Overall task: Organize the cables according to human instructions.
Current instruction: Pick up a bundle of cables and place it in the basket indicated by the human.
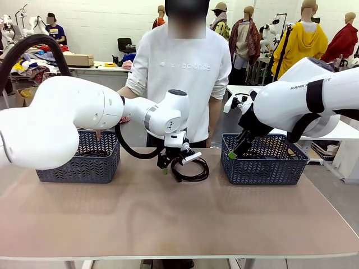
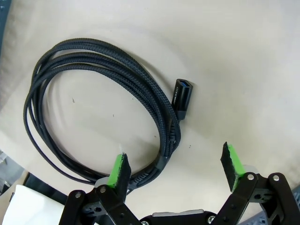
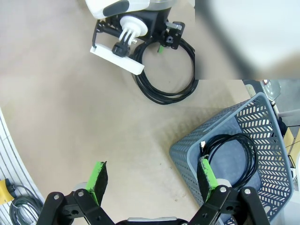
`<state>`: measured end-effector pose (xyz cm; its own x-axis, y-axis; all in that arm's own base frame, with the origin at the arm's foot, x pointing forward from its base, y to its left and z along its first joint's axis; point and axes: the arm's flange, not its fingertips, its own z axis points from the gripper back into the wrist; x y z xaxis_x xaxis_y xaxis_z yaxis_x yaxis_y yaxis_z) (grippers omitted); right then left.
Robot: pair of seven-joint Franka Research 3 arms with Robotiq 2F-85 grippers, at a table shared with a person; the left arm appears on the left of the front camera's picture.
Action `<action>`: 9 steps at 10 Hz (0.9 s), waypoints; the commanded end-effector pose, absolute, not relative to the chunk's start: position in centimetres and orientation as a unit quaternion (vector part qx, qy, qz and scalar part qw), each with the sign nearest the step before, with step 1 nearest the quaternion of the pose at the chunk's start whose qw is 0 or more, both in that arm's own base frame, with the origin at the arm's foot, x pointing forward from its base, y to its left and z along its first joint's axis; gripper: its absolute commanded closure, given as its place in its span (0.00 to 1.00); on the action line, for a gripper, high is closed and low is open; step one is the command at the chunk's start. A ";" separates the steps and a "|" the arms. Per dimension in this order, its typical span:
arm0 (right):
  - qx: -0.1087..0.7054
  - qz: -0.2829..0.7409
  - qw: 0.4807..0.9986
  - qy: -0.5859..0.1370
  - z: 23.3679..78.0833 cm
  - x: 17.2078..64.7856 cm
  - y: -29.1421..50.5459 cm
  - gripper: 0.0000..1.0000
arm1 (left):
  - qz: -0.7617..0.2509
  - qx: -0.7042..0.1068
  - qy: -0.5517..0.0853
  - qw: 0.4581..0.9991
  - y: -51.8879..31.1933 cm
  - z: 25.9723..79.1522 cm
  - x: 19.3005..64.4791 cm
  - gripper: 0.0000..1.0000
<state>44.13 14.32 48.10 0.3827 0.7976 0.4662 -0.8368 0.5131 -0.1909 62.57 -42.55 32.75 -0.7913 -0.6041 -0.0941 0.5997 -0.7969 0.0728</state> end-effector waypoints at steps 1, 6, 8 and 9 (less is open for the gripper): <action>0.036 0.489 0.832 -0.259 48.2 44.1 14.3 0.00 | -0.949 0.062 -0.011 0.309 -43.0 32.6 63.8 0.00; 0.036 0.489 0.832 -0.259 48.2 44.1 14.3 0.00 | -0.950 0.053 -0.006 0.309 -43.0 32.3 64.0 0.20; 0.036 0.489 0.832 -0.259 48.2 44.1 14.3 0.00 | -0.950 0.051 -0.005 0.309 -43.0 32.2 64.0 0.40; 0.036 0.489 0.832 -0.259 48.2 44.1 14.3 0.00 | -0.950 0.050 -0.004 0.309 -43.0 32.2 64.0 0.58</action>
